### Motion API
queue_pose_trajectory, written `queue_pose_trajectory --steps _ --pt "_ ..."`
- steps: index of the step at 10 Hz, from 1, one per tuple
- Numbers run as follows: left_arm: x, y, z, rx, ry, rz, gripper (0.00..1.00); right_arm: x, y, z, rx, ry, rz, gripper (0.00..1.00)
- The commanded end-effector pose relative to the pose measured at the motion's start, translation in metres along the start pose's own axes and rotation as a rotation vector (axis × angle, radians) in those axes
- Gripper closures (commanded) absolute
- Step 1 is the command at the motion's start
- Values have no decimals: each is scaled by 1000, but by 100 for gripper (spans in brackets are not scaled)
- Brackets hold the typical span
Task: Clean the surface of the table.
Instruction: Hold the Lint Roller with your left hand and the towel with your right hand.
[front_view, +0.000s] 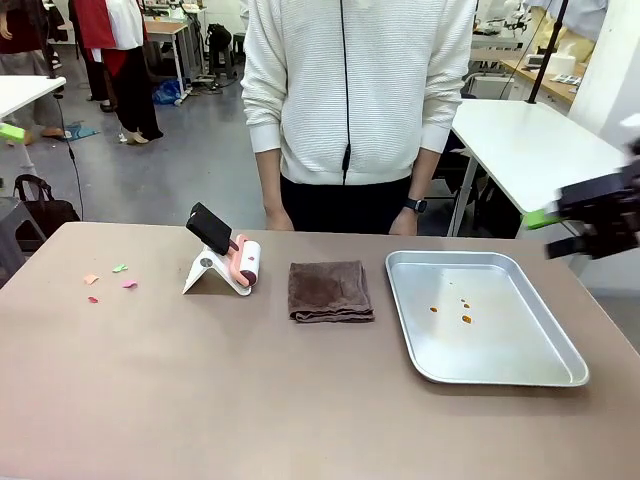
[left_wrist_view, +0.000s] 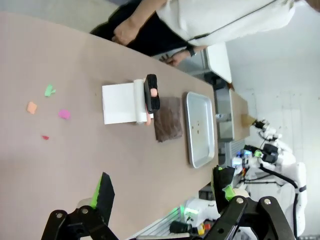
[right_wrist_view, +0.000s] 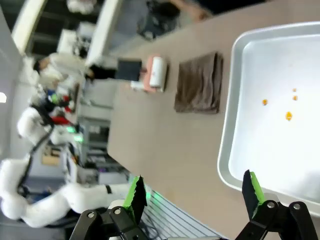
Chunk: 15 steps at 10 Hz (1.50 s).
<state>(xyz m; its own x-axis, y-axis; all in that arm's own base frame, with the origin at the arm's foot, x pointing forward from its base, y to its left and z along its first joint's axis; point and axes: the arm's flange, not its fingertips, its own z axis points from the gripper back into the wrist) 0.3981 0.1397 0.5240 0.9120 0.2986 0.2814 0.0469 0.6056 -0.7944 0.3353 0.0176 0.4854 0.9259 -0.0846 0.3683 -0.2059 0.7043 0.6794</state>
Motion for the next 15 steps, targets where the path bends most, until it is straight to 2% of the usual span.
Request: queue_pose_trajectory --steps 1,2,4,6,7,10,11,12,15 --pt "21 3 -18 24 115 -54 0 31 18 -48 -73 66 15 0" --pt "28 1 -39 38 187 -65 0 37 33 -77 -121 103 30 0" --pt "37 -1 -71 38 247 -63 0 44 53 -133 -192 140 12 0" --pt "35 -16 -120 19 346 -102 0 44 59 -193 -275 219 -19 0" --pt "37 -20 -134 22 404 -108 0 43 57 -212 -324 209 -29 0" --pt "43 -24 -152 53 420 -104 0 35 42 -236 -336 243 -57 0" --pt "43 -24 -159 88 466 -96 0 29 41 -232 -312 239 -29 0" --pt "36 -25 -157 22 404 -98 0 29 41 -232 -312 239 -29 0" --pt "36 -25 -157 22 404 -98 0 29 41 -232 -312 239 -29 0"
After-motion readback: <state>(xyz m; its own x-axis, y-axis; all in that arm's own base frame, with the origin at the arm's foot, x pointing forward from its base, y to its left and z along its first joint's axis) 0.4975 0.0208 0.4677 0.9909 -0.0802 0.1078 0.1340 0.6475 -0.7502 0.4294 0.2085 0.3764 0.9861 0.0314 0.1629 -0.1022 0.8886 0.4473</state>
